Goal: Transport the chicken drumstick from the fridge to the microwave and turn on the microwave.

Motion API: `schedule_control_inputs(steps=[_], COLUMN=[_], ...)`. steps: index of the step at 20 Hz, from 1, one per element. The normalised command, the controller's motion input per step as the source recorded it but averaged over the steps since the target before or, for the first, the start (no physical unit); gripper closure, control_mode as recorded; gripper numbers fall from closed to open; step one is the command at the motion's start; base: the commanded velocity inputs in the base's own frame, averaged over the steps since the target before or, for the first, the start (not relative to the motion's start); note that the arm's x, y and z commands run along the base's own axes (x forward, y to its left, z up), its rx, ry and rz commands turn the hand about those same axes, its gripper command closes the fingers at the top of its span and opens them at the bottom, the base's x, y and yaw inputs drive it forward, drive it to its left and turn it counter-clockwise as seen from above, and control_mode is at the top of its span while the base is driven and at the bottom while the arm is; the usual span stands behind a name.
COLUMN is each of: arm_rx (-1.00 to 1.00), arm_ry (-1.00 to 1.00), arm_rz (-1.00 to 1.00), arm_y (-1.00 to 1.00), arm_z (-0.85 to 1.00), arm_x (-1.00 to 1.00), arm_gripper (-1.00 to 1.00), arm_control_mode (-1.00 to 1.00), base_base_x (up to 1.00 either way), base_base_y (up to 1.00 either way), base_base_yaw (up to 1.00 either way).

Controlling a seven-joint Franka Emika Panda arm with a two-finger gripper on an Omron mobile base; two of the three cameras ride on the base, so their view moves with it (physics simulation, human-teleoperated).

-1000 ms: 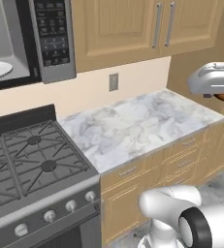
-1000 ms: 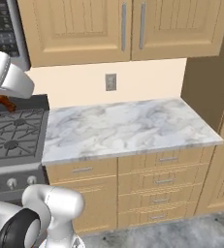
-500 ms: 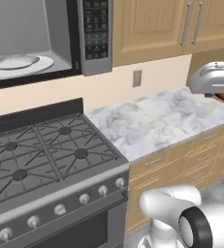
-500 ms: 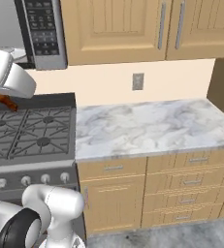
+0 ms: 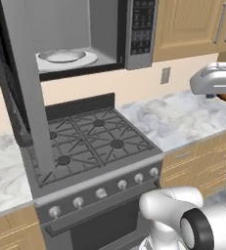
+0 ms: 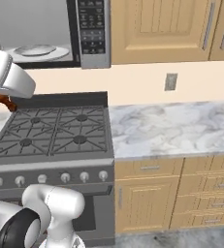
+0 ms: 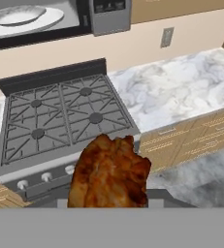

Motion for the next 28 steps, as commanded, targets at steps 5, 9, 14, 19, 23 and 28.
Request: schedule_control_inputs(steps=[5, 9, 14, 19, 23, 28], arm_rx=[0.0, 0.0, 0.0, 0.0, 0.0, 0.0], arm_ry=[0.0, 0.0, 0.0, 0.0, 0.0, 0.0], arm_rz=[0.0, 0.0, 0.0, 0.0, 0.0, 0.0], arm_y=[0.0, 0.0, 0.0, 0.0, 0.0, 0.0], arm_z=[0.0, 0.0, 0.0, 0.0, 0.0, 0.0], arm_x=[0.0, 0.0, 0.0, 0.0, 0.0, 0.0], arm_gripper=[1.0, 1.0, 1.0, 1.0, 1.0, 1.0], arm_control_mode=[1.0, 1.0, 1.0, 1.0, 1.0, 1.0], base_base_x=[0.0, 0.0, 0.0, 0.0, 0.0, 0.0], base_base_y=[0.53, 0.12, 0.02, 0.11, 0.06, 0.06], base_base_yaw=[0.19, 0.24, 0.3, 0.31, 0.28, 0.25])
